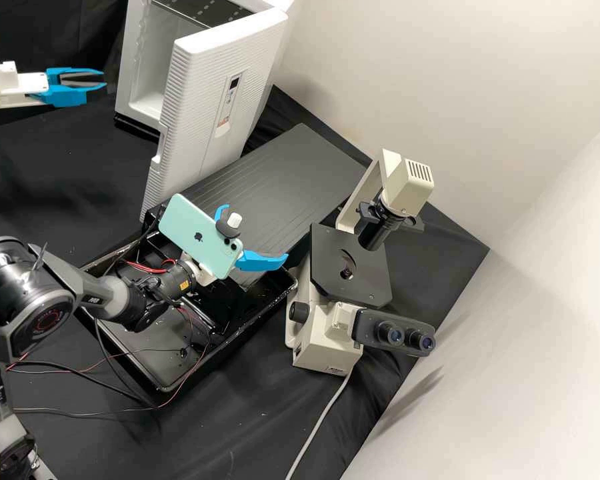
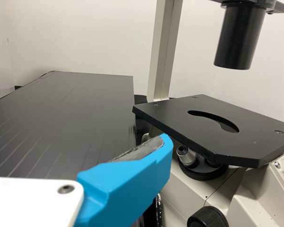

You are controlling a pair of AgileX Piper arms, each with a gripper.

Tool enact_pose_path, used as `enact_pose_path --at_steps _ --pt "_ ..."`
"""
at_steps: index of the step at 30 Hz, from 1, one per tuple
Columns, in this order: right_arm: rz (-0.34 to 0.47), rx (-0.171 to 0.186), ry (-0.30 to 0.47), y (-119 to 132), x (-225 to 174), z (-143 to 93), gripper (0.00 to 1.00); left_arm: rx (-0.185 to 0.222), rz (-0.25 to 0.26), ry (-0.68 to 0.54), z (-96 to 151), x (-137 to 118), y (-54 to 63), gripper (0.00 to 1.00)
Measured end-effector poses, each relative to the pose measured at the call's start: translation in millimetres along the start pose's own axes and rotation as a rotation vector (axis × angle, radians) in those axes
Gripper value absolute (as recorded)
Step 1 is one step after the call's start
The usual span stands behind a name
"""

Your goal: Open the incubator door

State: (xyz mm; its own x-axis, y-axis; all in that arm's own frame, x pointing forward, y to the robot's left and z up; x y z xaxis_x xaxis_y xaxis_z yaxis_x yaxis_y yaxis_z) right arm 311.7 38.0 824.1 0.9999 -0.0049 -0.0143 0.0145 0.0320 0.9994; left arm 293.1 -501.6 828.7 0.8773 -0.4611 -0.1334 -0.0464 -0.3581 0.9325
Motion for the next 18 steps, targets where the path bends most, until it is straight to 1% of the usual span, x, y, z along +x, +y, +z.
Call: enact_pose_path --at_steps 1,2,5,6,8,9,12,15,18 --pt "0.000 0.000 0.000 0.0 0.0 0.0 1.00 0.020 0.011 0.035 -2.2 0.5 0.5 0.00" --pt "0.000 0.000 0.000 0.0 0.0 0.0 1.00 0.034 0.025 0.076 -5.0 0.8 1.4 1.00" --pt "0.000 0.000 0.000 0.0 0.0 0.0 1.00 0.133 0.031 0.204 -11.5 1.8 0.6 1.00" --pt "0.000 0.000 0.000 0.0 0.0 0.0 1.00 0.176 0.028 0.262 -14.0 1.8 -0.1 1.00" --pt "0.000 0.000 0.000 0.0 0.0 0.0 1.00 0.233 0.025 0.366 -18.5 1.0 -0.7 1.00" --pt "0.000 0.000 0.000 0.0 0.0 0.0 1.00 0.280 0.014 0.427 -19.8 0.6 -2.1 1.00" --pt "0.000 0.000 0.000 0.0 0.0 0.0 1.00 0.331 0.009 0.543 -24.4 -0.3 -4.6 1.00" --pt "0.000 0.000 0.000 0.0 0.0 0.0 1.00 0.370 -0.019 0.579 -27.1 0.1 -10.3 1.00" --pt "0.000 0.000 0.000 0.0 0.0 0.0 1.00 0.375 -0.041 0.584 -29.2 1.0 -16.8 1.00"
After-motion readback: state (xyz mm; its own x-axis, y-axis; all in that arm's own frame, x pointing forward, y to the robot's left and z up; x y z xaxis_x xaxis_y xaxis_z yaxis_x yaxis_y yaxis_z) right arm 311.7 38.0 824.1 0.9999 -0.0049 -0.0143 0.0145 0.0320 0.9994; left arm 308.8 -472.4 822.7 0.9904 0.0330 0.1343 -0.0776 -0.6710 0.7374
